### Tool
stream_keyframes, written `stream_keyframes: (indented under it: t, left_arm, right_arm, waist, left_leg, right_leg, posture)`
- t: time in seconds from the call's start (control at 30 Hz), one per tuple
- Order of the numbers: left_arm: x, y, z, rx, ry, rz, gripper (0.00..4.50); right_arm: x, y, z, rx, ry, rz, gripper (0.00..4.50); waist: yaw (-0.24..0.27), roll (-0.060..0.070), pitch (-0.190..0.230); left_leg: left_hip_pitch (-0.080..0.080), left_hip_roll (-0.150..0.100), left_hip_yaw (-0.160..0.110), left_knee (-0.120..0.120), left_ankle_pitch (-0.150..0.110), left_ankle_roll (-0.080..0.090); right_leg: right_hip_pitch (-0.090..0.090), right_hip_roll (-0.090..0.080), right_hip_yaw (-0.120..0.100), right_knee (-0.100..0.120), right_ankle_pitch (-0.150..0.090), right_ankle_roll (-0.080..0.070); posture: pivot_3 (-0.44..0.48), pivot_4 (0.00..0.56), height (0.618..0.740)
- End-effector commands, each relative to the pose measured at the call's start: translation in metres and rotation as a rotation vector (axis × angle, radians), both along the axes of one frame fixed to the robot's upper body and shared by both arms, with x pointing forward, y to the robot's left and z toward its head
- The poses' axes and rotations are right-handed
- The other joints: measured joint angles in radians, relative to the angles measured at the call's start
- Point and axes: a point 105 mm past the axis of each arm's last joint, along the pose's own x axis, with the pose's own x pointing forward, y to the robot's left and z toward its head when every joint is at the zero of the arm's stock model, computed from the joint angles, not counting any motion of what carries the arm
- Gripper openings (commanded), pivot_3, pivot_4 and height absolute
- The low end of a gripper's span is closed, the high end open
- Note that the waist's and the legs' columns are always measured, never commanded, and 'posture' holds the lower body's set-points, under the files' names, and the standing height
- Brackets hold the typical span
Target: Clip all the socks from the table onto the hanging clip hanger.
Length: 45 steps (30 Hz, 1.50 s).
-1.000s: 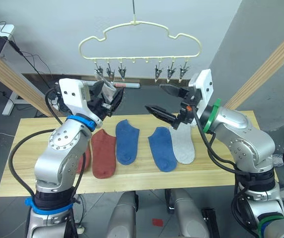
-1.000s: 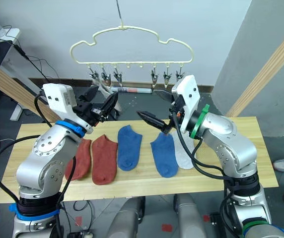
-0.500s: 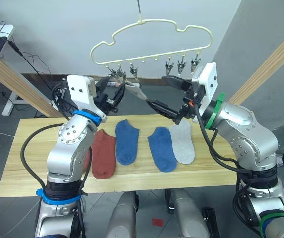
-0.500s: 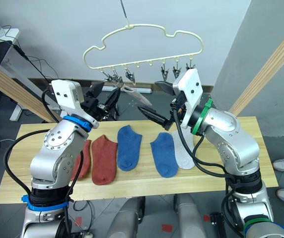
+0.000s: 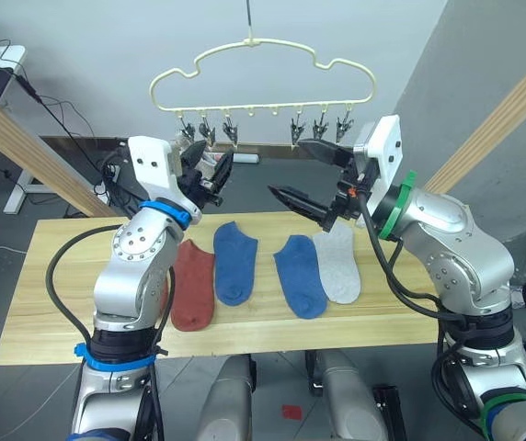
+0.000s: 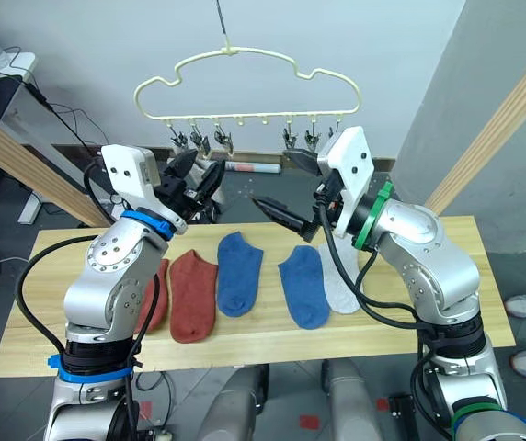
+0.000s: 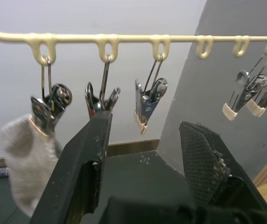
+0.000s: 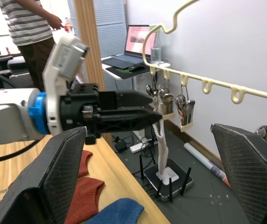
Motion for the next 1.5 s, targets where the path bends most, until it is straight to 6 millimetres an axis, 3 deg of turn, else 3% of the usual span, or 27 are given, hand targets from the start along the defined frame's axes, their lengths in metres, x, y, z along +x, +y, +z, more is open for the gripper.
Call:
stream_keyframes:
  t: [0.03,0.37,1.5]
  left_arm:
    - [0.0,0.003,0.017,-0.002,-0.077,0.023,2.52]
    - [0.002,0.009,0.018,-0.016,-0.094,0.059,2.52]
    - [0.02,0.006,0.015,-0.038,-0.094,0.028,2.52]
  right_arm:
    - [-0.012,0.005,0.015,0.007,-0.096,0.044,4.5]
    - [-0.011,0.005,0.019,0.012,-0.123,0.033,4.5]
    - [-0.009,-0.001,0.02,0.018,-0.11,-0.013,4.5]
  waist:
    - [0.0,0.0,0.0]
    - [-0.001,0.0,0.0]
    - [-0.01,0.0,0.0]
  left_leg:
    - [0.0,0.0,0.0,0.0,0.0,0.0]
    - [0.0,0.0,0.0,0.0,0.0,0.0]
    - [0.0,0.0,0.0,0.002,0.001,-0.002]
  right_leg:
    - [0.0,0.0,0.0,0.0,0.0,0.0]
    - [0.0,0.0,0.0,0.0,0.0,0.0]
    - [0.0,0.0,0.0,0.001,0.0,0.0]
  posture:
    - [-0.035,0.363,0.74]
    - [-0.044,0.361,0.74]
    - [-0.068,0.34,0.74]
